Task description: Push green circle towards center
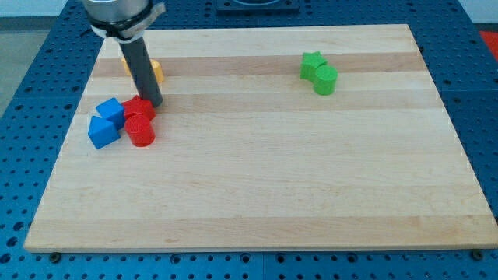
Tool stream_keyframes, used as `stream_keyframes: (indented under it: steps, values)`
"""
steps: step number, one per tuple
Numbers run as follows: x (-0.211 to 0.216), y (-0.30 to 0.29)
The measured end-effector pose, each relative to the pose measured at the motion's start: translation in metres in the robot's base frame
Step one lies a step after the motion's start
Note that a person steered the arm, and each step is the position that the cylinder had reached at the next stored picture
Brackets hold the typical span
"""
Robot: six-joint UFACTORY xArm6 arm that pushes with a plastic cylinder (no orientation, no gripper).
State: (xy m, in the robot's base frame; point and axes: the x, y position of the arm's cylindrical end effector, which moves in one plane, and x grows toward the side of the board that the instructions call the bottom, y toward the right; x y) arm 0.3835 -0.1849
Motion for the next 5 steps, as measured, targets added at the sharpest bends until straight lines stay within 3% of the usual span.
stream_keyframes:
  steps: [2,3,4,5]
  values:
    - [0.003,-0.02]
    - [0.003,0.009]
    - [0.005,0.073]
    - [0.032,0.132]
